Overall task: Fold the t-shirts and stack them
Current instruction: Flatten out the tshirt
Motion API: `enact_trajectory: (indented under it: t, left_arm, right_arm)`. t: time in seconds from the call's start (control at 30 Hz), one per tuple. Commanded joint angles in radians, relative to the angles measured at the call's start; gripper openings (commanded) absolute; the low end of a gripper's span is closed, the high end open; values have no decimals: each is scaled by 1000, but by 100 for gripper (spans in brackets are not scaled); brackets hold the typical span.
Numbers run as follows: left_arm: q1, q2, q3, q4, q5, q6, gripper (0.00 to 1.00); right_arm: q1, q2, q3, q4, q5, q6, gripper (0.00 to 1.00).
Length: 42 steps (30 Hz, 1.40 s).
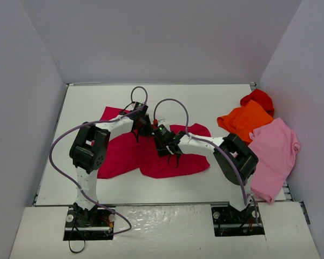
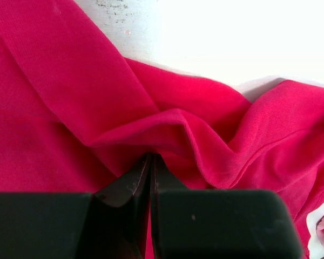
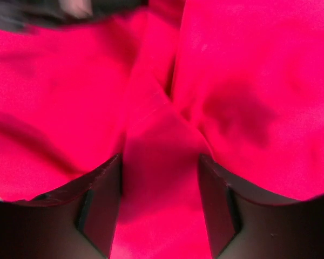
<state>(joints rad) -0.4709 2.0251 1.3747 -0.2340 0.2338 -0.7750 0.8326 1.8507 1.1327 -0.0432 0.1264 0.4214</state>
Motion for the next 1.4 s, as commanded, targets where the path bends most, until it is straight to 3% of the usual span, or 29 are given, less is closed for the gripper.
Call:
enact_trajectory:
  t: [0.0, 0.2, 0.5, 0.77, 0.9, 1.0, 1.17, 1.3, 1.37]
  left_arm:
    - [-18, -23, -22, -48, -14, -1, 0]
    - [-18, -4, -2, -53, -13, 3, 0]
    - [-19, 25, 25, -48, -4, -3, 0]
    - [-21, 44, 48, -44, 2, -4, 0]
    - [-21, 54, 68, -44, 6, -3, 0]
    - [-21, 61, 85, -49, 7, 1, 0]
    - [-21, 63, 101, -61, 7, 14, 0]
    - [-21, 58, 107, -83, 2, 23, 0]
    - [-21, 47, 101, -84, -2, 23, 0]
  right_arm:
    - [7, 16, 46, 34, -13, -29, 2]
    - [8, -74, 3, 7, 12, -27, 0]
    - [24, -371, -103, -101, 74, 42, 1]
    - [155, -607, -225, -217, 129, 200, 2]
    - [291, -691, -290, -228, 105, 333, 18]
    - [422, -733, -334, -239, 144, 443, 25]
    - [680, -753, -388, -365, 319, 718, 47]
    - [725, -739, -367, -521, 471, 842, 59]
    - [643, -730, -359, -527, 539, 789, 63]
